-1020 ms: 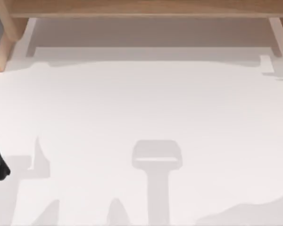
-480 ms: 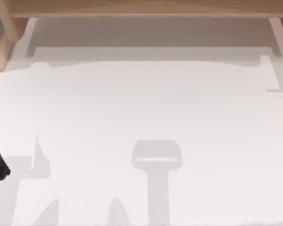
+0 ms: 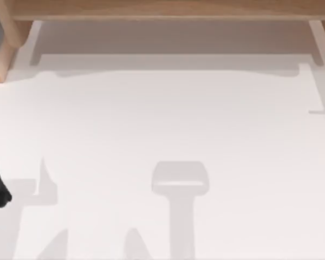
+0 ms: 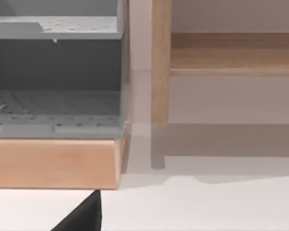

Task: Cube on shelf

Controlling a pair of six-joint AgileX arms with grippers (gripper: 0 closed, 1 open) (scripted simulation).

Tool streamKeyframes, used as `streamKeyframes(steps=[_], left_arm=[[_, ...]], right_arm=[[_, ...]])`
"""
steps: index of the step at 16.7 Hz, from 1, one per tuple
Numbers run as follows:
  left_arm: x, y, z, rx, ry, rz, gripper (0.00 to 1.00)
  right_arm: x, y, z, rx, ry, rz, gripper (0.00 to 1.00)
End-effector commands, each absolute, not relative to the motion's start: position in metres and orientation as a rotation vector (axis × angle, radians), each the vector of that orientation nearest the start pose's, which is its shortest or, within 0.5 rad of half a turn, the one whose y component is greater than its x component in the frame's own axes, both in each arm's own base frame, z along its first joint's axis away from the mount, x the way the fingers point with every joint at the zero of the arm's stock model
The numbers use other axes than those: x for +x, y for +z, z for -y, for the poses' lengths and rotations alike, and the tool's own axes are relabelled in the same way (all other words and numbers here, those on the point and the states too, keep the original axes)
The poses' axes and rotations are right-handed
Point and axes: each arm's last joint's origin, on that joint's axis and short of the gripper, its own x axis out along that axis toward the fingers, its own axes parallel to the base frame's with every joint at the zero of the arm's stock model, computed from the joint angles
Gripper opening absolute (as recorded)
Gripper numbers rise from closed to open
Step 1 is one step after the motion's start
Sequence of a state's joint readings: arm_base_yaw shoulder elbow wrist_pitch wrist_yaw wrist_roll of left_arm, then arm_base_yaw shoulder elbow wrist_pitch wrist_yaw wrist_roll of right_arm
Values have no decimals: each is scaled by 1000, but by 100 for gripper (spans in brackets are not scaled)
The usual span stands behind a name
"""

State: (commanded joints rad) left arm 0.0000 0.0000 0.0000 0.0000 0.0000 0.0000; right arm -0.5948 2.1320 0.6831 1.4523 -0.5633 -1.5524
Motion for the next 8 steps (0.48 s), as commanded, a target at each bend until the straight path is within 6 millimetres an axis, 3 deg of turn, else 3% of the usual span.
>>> streamKeyframes(steps=[5,8], left_arm=[[106,160,1,0,0,0,100],[106,160,1,0,0,0,100]], right_arm=[[254,85,179,-1562,2,-16,0],[241,87,178,-1564,-3,-13,0]])
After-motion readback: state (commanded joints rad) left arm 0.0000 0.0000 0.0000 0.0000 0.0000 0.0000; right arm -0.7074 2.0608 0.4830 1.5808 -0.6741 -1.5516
